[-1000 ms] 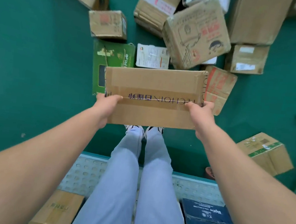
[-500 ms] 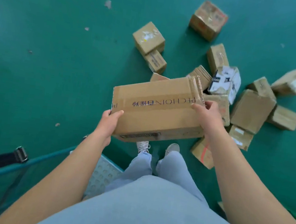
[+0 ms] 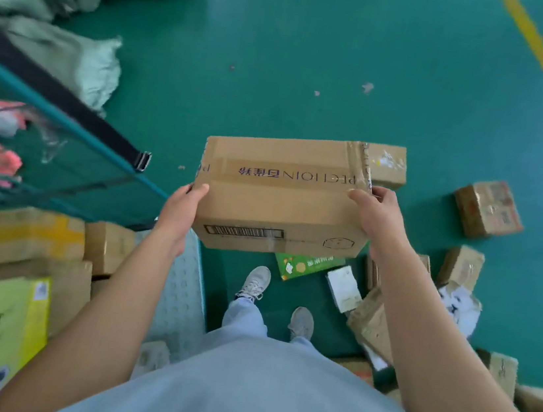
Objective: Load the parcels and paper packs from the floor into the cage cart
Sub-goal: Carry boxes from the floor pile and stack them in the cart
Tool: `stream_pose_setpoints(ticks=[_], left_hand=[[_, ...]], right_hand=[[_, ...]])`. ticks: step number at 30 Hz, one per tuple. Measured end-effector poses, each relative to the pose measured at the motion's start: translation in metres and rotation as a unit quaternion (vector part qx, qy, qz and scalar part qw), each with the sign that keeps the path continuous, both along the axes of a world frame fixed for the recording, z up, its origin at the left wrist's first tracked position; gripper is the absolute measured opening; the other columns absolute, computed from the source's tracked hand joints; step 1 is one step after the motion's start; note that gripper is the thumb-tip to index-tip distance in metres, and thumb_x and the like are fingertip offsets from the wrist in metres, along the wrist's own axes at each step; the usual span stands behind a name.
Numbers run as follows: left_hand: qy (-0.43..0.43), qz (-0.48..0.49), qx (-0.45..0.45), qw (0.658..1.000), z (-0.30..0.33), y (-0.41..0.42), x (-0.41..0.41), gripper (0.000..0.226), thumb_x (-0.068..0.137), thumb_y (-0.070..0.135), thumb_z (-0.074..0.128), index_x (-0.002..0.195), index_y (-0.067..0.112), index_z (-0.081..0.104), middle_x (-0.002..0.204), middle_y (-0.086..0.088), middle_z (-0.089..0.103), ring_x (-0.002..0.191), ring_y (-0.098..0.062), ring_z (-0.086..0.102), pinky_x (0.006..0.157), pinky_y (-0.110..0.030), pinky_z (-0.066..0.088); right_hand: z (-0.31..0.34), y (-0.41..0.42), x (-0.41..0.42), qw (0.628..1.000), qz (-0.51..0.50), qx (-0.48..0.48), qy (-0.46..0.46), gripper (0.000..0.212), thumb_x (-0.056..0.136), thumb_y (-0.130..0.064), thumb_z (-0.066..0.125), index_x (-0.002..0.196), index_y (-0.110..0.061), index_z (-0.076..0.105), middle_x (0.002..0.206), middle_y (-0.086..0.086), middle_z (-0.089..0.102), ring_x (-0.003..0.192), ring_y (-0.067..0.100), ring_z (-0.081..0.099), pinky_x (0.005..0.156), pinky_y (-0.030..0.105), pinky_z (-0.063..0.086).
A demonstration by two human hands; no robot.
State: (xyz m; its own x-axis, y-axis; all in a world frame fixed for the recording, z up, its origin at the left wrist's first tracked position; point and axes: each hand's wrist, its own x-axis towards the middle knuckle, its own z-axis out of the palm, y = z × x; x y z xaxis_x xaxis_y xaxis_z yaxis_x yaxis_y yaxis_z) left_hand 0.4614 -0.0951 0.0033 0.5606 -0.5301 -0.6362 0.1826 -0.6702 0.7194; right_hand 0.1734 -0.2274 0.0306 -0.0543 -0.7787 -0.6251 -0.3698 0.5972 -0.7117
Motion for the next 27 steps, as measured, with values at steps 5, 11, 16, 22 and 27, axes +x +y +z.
stream_pose_setpoints(ticks=[5,11,16,22,27], left_hand=[[-0.028,0.132,-0.057,0.989,0.035,0.062,-0.001,0.031,0.099,0.044,0.058,0.12,0.024,0.068,0.119,0.003,0.072,0.108,-0.017,0.065,0.091,-0.035,0.05],[-0.042,0.274,-0.096,0.956,0.065,0.151,0.006,0.029,0.096,0.045,0.061,0.117,0.026,0.069,0.112,0.002,0.074,0.103,-0.019,0.069,0.071,-0.031,0.051],[-0.067,0.397,-0.099,0.91,0.088,0.239,0.01,0.031,0.09,0.051,0.065,0.11,0.029,0.072,0.112,0.0,0.074,0.102,-0.023,0.07,0.082,-0.041,0.057],[-0.057,0.488,-0.105,0.865,0.096,0.322,0.007,0.04,0.1,0.051,0.056,0.131,0.026,0.062,0.118,0.0,0.07,0.103,-0.02,0.067,0.068,-0.031,0.046],[-0.054,0.569,-0.112,0.813,0.089,0.39,0.006,0.043,0.098,0.05,0.057,0.132,0.024,0.06,0.121,-0.005,0.069,0.102,-0.023,0.066,0.067,-0.033,0.048]], right_hand=[[0.018,0.009,0.034,0.994,0.106,-0.002,-0.037,0.054,0.093,-0.042,0.067,0.138,-0.024,0.044,0.123,-0.002,0.057,0.101,0.017,0.058,0.089,0.043,0.05],[0.032,0.045,0.096,0.969,0.24,0.001,-0.054,0.055,0.096,-0.038,0.064,0.142,-0.02,0.041,0.124,0.003,0.056,0.106,0.021,0.056,0.087,0.045,0.049],[0.046,0.093,0.159,0.934,0.35,-0.012,-0.07,0.057,0.096,-0.037,0.064,0.145,-0.016,0.042,0.125,0.003,0.054,0.109,0.024,0.055,0.086,0.041,0.045],[0.057,0.153,0.223,0.891,0.447,-0.011,-0.084,0.048,0.098,-0.031,0.062,0.139,-0.015,0.043,0.114,0.002,0.058,0.093,0.016,0.059,0.062,0.033,0.046],[0.063,0.212,0.276,0.851,0.52,-0.016,-0.079,0.047,0.092,-0.033,0.063,0.133,-0.015,0.05,0.121,0.004,0.063,0.107,0.024,0.062,0.092,0.045,0.054]])
